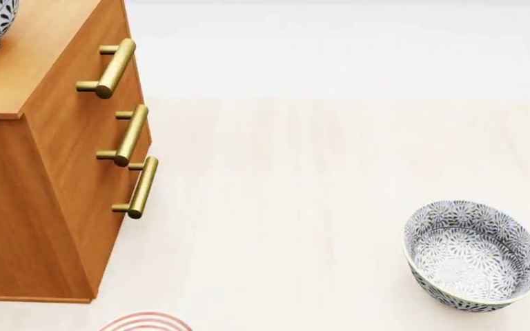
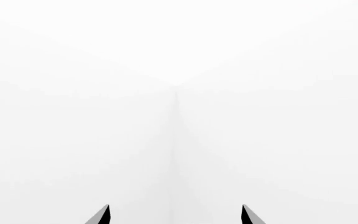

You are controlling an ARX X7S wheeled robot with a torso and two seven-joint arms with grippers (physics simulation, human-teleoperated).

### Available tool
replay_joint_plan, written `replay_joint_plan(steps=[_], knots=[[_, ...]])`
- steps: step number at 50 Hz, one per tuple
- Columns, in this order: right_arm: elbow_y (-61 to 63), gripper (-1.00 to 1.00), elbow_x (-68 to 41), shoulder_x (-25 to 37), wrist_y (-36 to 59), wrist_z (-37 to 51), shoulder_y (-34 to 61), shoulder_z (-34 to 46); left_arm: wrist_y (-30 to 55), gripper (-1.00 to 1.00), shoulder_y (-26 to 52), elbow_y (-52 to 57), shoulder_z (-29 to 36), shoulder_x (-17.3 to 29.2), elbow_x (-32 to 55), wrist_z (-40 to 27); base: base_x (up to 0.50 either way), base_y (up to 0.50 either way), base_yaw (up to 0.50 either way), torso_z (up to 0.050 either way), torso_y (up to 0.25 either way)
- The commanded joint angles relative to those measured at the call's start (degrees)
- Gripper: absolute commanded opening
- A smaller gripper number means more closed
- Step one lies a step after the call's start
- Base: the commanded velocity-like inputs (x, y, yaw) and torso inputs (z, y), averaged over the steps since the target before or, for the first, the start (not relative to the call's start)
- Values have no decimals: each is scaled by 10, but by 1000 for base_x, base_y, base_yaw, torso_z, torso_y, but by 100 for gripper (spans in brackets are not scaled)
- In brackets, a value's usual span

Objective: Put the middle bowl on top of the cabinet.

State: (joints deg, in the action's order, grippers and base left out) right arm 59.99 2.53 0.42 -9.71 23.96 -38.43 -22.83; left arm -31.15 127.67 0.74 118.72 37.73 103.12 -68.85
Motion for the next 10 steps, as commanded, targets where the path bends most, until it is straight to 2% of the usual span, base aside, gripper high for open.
replay_joint_plan(steps=[1, 10], knots=[[0, 100, 2, 0, -6, 0, -6, 1, -33, 100, -16, 60, 35, 16, -151, -3, 0, 0, 0, 0, 0], [0, 100, -3, 0, -12, -1, -12, -4, -43, 100, -14, 135, 51, 39, -284, -72, 0, 0, 0, 0, 0]])
